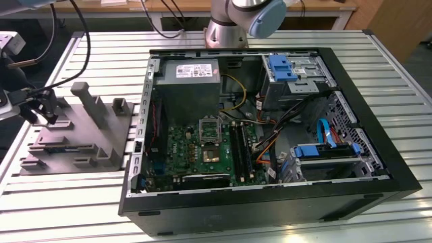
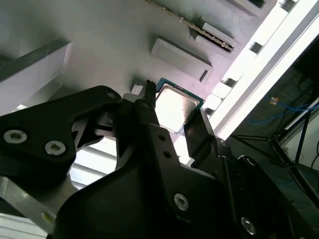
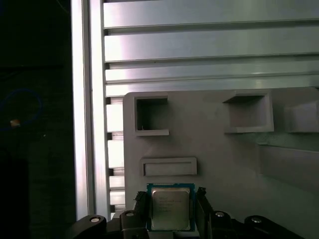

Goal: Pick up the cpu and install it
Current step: 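Pick up the cpu and move it towards the insertion slot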

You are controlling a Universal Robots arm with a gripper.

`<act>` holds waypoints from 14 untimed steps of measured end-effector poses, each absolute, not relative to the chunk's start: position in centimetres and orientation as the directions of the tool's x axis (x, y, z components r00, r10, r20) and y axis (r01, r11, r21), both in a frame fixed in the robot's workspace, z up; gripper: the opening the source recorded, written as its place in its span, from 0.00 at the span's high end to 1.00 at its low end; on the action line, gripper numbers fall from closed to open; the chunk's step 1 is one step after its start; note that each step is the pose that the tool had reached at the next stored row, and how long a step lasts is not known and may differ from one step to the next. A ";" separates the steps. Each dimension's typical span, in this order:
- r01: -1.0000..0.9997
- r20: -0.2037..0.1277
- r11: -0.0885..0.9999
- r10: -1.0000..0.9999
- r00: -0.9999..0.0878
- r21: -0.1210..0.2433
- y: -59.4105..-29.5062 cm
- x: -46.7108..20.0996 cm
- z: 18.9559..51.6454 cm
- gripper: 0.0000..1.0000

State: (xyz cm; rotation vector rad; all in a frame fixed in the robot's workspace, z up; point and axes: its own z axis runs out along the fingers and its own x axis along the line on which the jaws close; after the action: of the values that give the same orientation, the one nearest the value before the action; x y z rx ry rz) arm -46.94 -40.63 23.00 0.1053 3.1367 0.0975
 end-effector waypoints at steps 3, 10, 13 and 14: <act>0.067 0.001 0.996 0.067 -0.998 0.062 -40.6 -46.9 23.6 0.53; 0.067 0.001 0.996 0.067 -0.998 0.062 -40.6 -46.9 25.2 0.53; 0.067 0.001 0.996 0.067 -0.998 0.062 -40.6 -46.9 25.9 0.53; 0.067 0.001 0.996 0.067 -0.998 0.062 -40.6 -46.9 26.2 0.53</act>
State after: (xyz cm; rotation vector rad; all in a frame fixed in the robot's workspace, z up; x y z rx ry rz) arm -46.94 -40.63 26.19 0.1053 3.1368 0.0975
